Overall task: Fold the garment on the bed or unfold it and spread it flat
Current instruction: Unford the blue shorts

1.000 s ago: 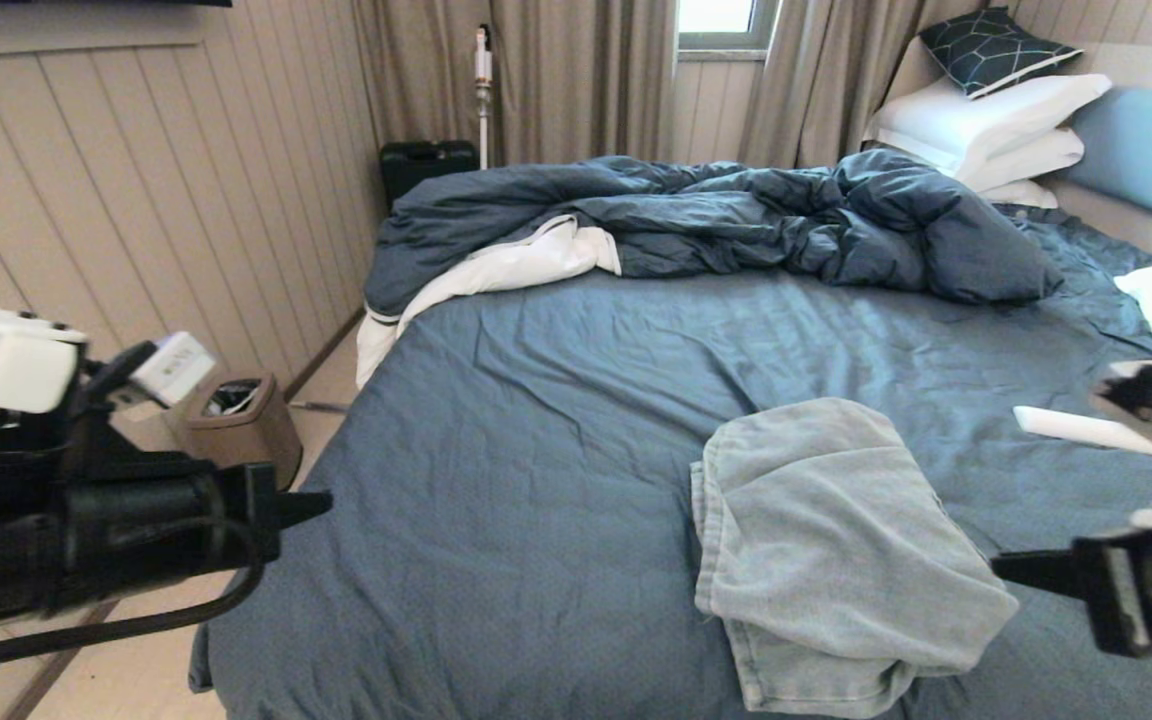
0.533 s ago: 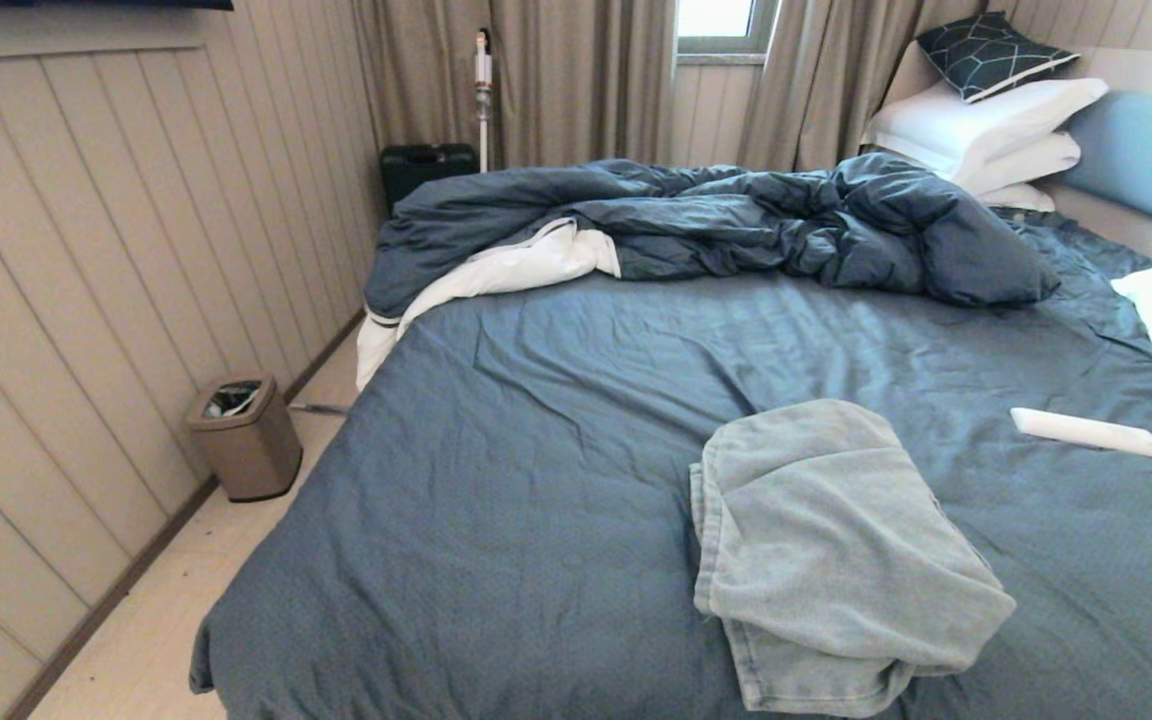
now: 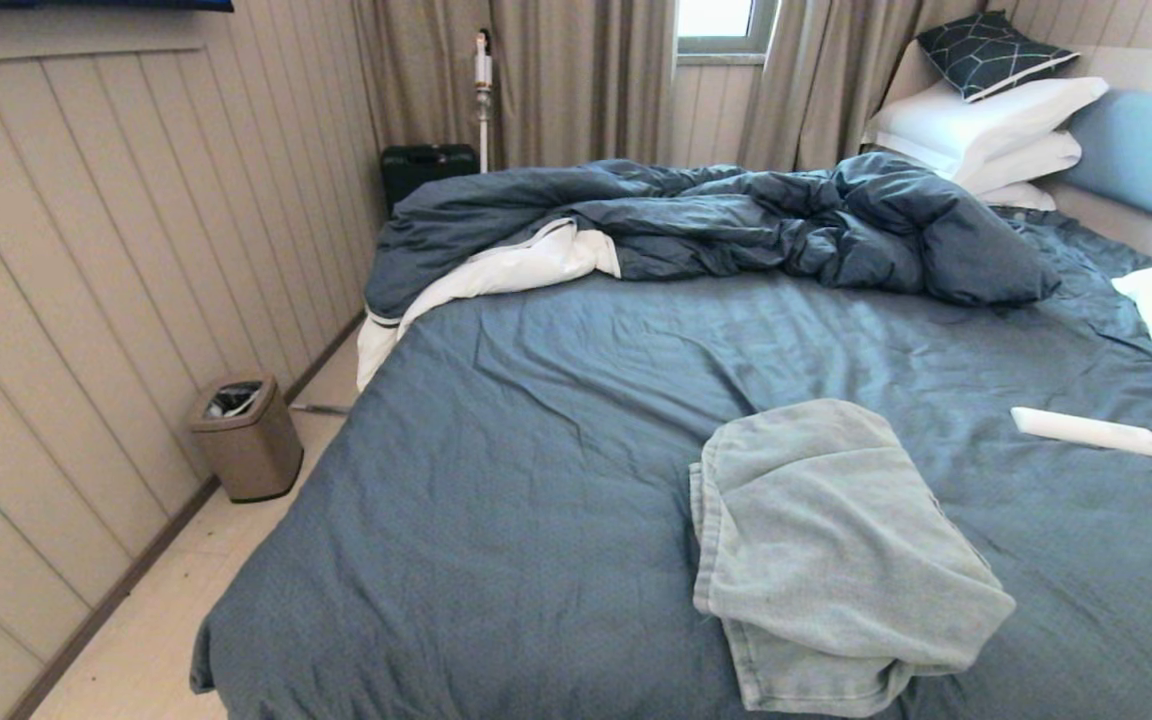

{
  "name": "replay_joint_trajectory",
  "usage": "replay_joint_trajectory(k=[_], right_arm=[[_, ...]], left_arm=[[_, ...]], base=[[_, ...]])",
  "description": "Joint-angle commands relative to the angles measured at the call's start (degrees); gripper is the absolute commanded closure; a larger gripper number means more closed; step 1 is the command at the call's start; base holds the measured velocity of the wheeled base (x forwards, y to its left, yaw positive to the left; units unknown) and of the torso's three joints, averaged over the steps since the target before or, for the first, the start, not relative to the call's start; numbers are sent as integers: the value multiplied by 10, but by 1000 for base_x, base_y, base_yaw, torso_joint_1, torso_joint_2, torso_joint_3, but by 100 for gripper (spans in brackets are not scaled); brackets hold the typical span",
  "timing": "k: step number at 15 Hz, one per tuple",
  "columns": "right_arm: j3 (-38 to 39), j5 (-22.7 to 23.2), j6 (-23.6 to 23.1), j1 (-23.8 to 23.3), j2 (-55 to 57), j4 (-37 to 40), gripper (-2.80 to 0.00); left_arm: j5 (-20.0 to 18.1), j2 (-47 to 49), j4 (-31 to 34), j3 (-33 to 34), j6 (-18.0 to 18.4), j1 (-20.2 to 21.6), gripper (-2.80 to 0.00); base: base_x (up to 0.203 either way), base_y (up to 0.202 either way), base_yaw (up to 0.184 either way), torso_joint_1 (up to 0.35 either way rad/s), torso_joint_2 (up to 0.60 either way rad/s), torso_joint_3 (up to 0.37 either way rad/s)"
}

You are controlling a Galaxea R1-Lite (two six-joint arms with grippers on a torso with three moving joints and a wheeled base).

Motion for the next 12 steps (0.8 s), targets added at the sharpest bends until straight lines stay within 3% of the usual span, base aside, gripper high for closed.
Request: replay_joint_trajectory(k=[1, 3, 5, 7, 10, 12], right_arm=[[9, -66, -3, 0, -3, -6, 0], [-29, -82, -10, -18, -2, 9, 0], [-52, -86, -19, -89, -2, 45, 0], [-42, -87, -1, -93, -3, 50, 0], [-86, -85, -20, -93, -2, 50, 0], [-134, -55, -13, -93, -2, 83, 0]], left_arm=[[-4, -22, -64, 94, 6, 4, 0], [-10, -25, -182, 207, 30, 3, 0], [-56, -32, -306, 285, 57, 3, 0], [-72, -73, -314, 292, 69, -9, 0], [-92, -149, -297, 290, 105, -21, 0], [-96, -171, -312, 296, 106, -23, 0]], base=[[0, 0, 0, 0, 0, 0], [0, 0, 0, 0, 0, 0], [0, 0, 0, 0, 0, 0], [0, 0, 0, 0, 0, 0], [0, 0, 0, 0, 0, 0], [0, 0, 0, 0, 0, 0]])
